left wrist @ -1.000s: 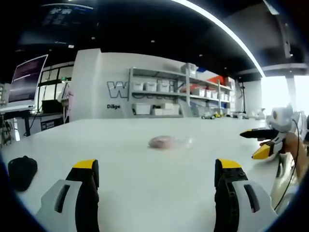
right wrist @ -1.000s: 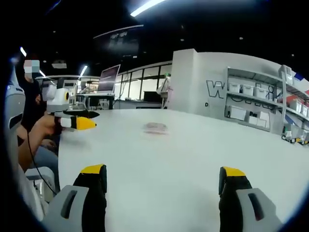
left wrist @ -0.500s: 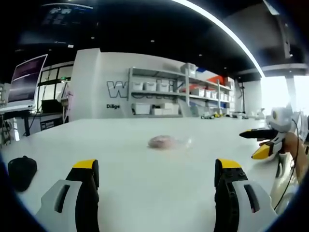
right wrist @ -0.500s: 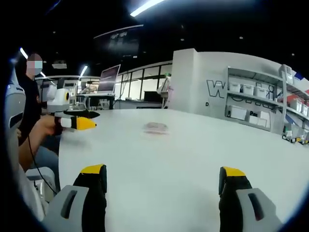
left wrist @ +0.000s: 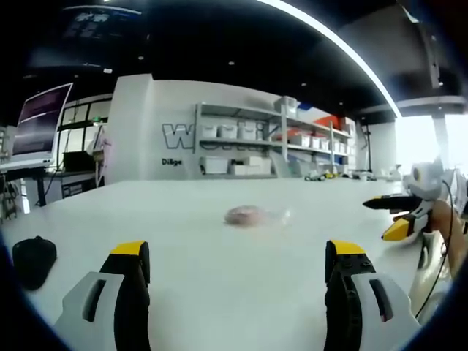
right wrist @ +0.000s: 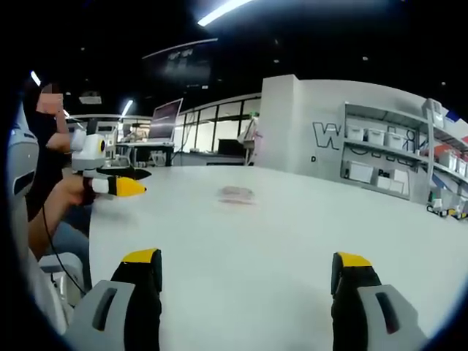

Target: Open the resealable bag by pulling the two sides of the seal apart until the entire bag opening is separated and visibly accessible.

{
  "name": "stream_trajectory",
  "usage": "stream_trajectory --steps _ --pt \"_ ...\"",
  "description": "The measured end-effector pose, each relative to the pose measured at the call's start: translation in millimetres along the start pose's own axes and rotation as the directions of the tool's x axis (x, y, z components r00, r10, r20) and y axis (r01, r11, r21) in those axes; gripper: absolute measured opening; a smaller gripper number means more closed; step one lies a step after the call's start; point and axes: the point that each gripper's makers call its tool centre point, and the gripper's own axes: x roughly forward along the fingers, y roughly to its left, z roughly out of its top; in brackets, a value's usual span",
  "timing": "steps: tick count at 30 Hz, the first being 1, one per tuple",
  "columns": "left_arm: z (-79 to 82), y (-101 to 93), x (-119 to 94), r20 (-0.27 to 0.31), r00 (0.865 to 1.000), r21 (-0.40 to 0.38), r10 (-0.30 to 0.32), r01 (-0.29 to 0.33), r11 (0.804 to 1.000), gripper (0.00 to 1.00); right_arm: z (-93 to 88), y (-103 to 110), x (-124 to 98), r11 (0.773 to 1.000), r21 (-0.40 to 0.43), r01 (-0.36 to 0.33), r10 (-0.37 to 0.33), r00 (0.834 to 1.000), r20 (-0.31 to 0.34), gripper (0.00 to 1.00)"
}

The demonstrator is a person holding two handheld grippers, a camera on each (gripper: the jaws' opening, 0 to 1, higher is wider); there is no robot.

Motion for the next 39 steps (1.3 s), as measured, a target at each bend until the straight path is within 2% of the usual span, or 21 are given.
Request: stream_trajectory --steps 39 --pt "2.5 -4.4 4.2 0.004 1.0 -0.006 -0.013 0.013 1.0 0.97 2.9 3.5 -0.3 1.0 0.012 -0.026 0.026 1.0 0.011 0.94"
